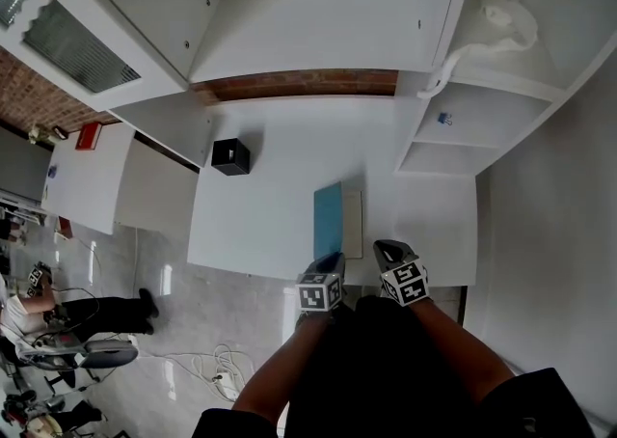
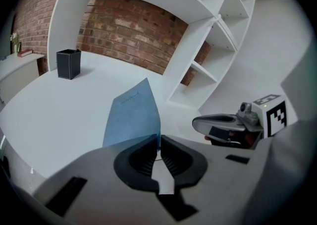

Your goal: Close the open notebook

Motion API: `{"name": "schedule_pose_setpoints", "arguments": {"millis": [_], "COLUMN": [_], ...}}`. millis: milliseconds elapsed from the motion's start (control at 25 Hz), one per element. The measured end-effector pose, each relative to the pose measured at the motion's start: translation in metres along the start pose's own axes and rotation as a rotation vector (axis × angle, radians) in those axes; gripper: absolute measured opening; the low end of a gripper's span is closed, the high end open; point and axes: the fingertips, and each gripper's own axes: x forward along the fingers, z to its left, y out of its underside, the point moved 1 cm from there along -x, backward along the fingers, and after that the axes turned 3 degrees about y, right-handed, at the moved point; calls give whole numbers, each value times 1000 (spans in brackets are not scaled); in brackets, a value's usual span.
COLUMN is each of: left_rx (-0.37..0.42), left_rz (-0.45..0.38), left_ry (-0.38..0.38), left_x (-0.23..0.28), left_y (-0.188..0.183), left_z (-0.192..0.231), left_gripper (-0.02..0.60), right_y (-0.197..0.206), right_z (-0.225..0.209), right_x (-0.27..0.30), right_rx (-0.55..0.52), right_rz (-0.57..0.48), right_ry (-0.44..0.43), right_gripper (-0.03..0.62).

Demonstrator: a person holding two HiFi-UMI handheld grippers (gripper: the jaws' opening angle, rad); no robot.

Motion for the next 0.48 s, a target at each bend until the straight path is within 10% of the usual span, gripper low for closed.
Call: {"name": "schedule_pose_setpoints", "arguments": {"millis": [480], "left_rx": [83], "left_rz": [136], "left_ry": [8], "left_x": [42], "left_y": [25], "left_z": [-10], "left_gripper": [21], "right_y": [19], "right_z": [-18], "right_x": [-6], "right_rx": [65], "right_rz": [27], "right_ry": [25], "right_gripper": [-2]}}
